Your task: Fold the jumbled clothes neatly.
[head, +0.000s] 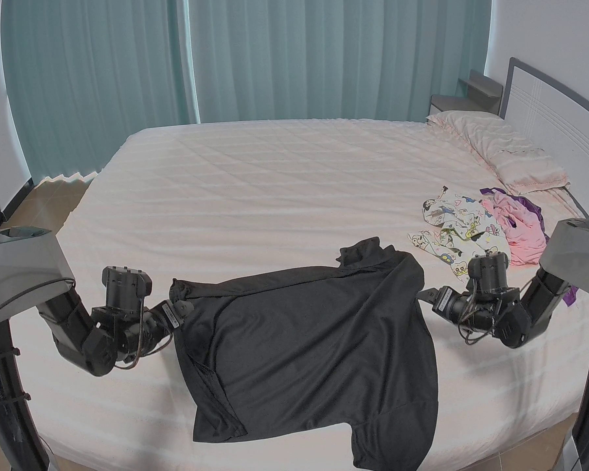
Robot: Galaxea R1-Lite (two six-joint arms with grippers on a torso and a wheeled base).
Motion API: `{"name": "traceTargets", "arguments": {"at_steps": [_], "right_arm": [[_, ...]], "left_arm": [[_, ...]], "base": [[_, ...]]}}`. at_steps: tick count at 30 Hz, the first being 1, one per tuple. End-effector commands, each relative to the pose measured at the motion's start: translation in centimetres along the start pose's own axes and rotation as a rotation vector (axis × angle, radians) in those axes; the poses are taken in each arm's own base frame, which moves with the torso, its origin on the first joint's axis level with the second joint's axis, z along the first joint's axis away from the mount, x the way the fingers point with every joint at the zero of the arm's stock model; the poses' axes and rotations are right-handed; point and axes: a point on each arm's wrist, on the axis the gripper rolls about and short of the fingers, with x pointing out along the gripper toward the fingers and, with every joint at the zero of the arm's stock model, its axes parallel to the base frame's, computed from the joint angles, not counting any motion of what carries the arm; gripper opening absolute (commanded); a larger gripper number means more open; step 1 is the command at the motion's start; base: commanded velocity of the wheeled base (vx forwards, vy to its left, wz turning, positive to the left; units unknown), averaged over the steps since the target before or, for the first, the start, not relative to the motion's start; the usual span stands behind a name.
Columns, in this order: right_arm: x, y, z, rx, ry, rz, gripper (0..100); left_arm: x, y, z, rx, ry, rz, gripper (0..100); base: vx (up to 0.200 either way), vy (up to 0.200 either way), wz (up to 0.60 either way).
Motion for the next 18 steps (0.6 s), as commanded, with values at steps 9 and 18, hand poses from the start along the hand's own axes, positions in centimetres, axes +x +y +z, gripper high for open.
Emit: {"name": "traceTargets", "arguments": {"at_steps": [9, 18], "right_arm": [[-7.8, -2.8, -6.7, 0.125, 0.024, 0.128, 100], [-9.2, -3.3, -7.2, 0.124, 0.015, 0.147, 100]], "left_arm": [[-6.3, -1.5, -8.9, -0.034, 0.197, -0.101, 100], [-4.6, -1.3, -9.4, 0.062, 0.165, -0.059, 100]], "base": [[-0.200, 0.000, 0.00], [0.000, 0.000, 0.00]]}}
